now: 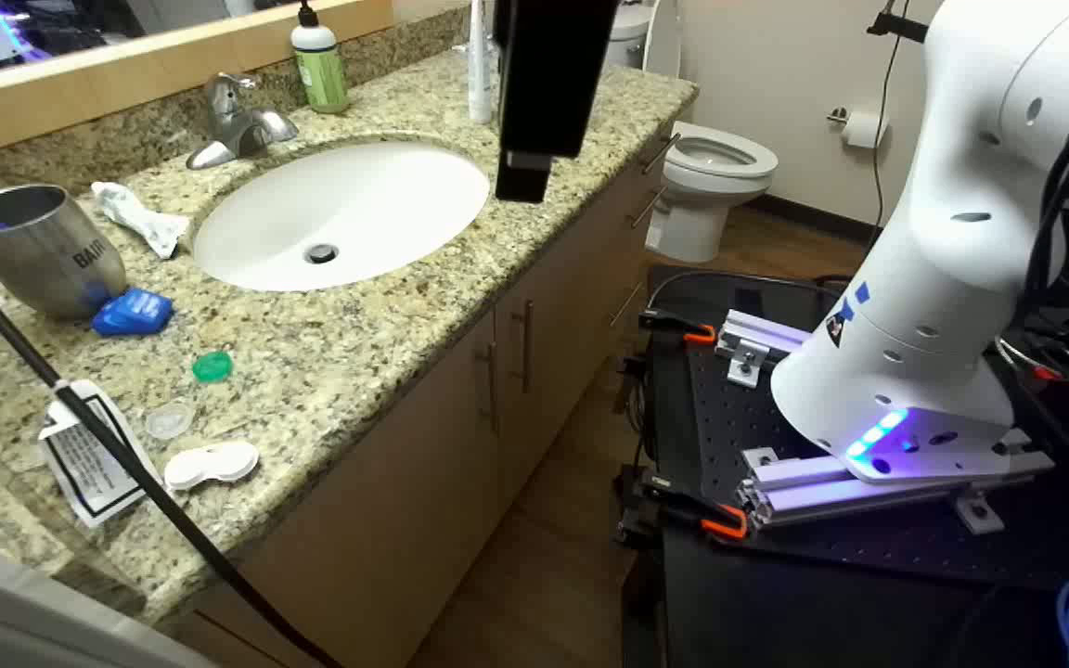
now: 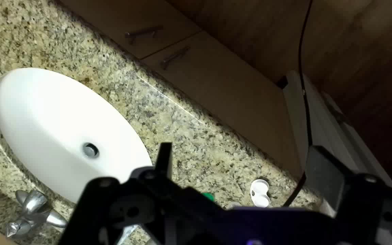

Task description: Move the green bottle to the back egde of the counter

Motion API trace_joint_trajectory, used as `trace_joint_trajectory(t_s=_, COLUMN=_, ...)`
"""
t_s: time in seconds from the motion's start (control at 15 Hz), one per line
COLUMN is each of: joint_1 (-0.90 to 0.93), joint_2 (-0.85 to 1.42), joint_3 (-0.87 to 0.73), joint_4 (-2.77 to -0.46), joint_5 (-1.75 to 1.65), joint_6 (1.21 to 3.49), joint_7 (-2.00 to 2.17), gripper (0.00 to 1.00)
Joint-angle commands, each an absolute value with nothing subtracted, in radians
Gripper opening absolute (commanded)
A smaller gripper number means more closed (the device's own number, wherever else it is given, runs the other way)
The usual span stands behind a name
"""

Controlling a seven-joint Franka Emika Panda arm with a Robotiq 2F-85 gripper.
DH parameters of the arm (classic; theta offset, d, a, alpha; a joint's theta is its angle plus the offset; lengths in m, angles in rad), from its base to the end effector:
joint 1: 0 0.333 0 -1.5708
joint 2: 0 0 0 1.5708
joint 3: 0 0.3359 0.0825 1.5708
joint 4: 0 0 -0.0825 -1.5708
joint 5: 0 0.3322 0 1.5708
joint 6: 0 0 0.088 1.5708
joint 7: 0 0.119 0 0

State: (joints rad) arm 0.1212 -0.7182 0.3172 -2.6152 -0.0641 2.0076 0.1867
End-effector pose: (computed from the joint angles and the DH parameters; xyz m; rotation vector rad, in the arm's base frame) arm 0.2580 0.1293 0.4937 2.8840 0.3046 0.2213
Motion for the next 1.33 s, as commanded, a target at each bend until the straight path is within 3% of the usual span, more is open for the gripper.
trace_joint_trajectory(t_s=0.0, joint_1=0.141, joint_2=-0.713, joint_3=0.3, joint_4=-2.613, joint_5=-0.078, joint_6=2.004, joint_7=0.198, gripper=1.0)
trace_joint_trajectory(t_s=0.13, joint_1=0.011, joint_2=-0.603, joint_3=0.277, joint_4=-2.615, joint_5=-0.157, joint_6=2.126, joint_7=0.29, gripper=1.0)
trace_joint_trajectory(t_s=0.6, joint_1=-0.23, joint_2=-0.473, joint_3=-0.003, joint_4=-2.561, joint_5=-0.245, joint_6=2.22, joint_7=0.305, gripper=1.0)
trace_joint_trajectory(t_s=0.67, joint_1=-0.182, joint_2=-0.537, joint_3=0.046, joint_4=-2.607, joint_5=-0.244, joint_6=2.208, joint_7=0.319, gripper=1.0)
trace_joint_trajectory(t_s=0.93, joint_1=-0.215, joint_2=-0.489, joint_3=-0.021, joint_4=-2.583, joint_5=-0.253, joint_6=2.213, joint_7=0.265, gripper=1.0)
trace_joint_trajectory(t_s=1.27, joint_1=-0.403, joint_2=-0.234, joint_3=-0.027, joint_4=-2.461, joint_5=-0.559, joint_6=2.66, joint_7=0.508, gripper=1.0)
